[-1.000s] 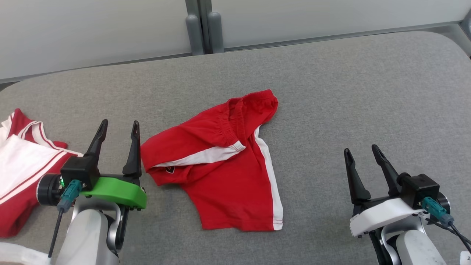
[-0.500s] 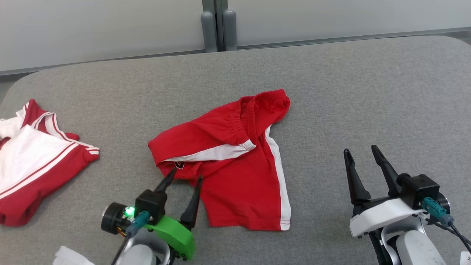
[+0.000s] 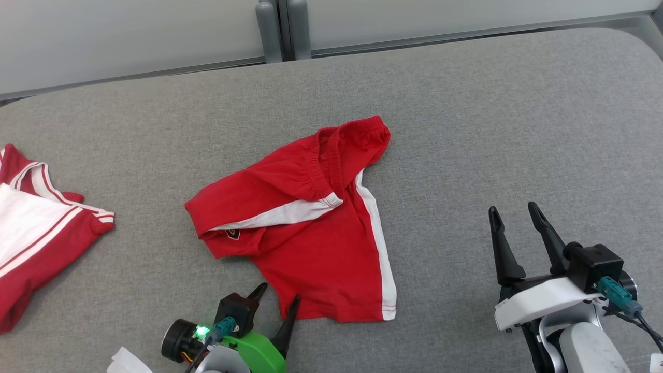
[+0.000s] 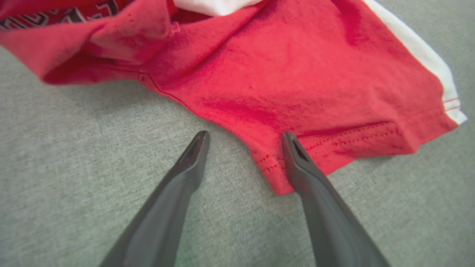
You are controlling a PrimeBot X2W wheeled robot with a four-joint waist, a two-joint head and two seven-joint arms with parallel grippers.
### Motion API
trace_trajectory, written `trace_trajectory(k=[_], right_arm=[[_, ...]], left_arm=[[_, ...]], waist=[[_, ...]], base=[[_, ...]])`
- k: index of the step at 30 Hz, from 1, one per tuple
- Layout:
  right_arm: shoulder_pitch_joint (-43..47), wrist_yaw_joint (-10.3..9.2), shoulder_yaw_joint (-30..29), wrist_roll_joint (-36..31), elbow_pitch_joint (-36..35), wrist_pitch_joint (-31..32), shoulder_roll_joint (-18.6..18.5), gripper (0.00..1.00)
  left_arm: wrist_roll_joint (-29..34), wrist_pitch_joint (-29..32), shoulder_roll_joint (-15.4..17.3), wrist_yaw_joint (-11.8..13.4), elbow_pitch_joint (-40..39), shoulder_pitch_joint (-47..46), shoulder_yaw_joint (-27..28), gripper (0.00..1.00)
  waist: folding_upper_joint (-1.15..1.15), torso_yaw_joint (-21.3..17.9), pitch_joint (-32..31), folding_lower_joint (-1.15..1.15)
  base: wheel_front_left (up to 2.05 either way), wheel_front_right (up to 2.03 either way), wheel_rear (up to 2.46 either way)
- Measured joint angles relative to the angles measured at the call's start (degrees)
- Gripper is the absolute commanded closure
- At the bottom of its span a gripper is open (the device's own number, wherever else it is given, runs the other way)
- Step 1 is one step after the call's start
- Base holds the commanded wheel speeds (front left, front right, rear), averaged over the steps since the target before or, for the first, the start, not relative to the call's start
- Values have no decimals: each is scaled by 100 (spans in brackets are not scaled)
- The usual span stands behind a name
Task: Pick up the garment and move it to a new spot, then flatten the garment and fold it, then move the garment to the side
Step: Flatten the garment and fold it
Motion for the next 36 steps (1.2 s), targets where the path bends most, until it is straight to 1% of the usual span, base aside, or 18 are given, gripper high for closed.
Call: trace_trajectory(k=[2,3,4,5,9,12,16,21,24,25,26,27,36], right_arm=[[-8,0,10,9,16,-4,3,0],[-18,0,12,10,21,-18,8,0],[-27,0,13,10,24,-29,10,0],[-31,0,13,10,29,-30,10,0],[-34,0,1,10,57,-36,15,0],[-26,0,-42,10,74,-53,15,0],[-13,0,-46,8,102,-52,19,0],[20,0,-21,7,120,-48,21,0],[30,0,-4,7,123,-34,18,0],[32,0,-5,7,126,-33,16,0],[35,0,-5,7,130,-30,12,0],[37,0,-8,7,134,-27,9,0],[102,0,-24,9,165,-7,-19,0]], left_arm=[[-26,36,-24,8,31,-4,-47,0],[-69,41,-42,7,34,-9,-70,5],[-105,41,-49,7,42,-26,-98,56],[-129,38,-52,5,42,-42,-130,100],[-248,-133,-94,-19,60,-96,-123,100],[-312,-314,-37,43,-14,-171,38,100],[-420,-423,274,211,-220,-227,381,100],[-656,-420,656,397,-463,-225,820,100],[-759,-412,811,524,-501,-153,1036,100],[-745,-402,875,556,-482,-122,1044,97],[-748,-432,890,588,-485,-102,1078,39],[-771,-482,881,606,-495,-88,1115,0],[-761,-778,646,694,-864,-38,1237,0]], waist=[[0,-19,14,0],[0,-25,19,0],[0,-27,21,0],[0,-27,21,0],[0,-15,-9,0],[0,17,-53,0],[0,63,-137,0],[0,100,-240,0],[0,94,-274,0],[0,91,-286,0],[0,88,-295,0],[0,87,-309,0],[0,186,-477,0]], base=[[0,0,0],[0,0,0],[0,0,0],[0,0,0],[0,0,0],[0,0,0],[0,0,0],[0,0,0],[0,0,0],[0,0,0],[0,0,0],[0,0,0],[0,0,0]])
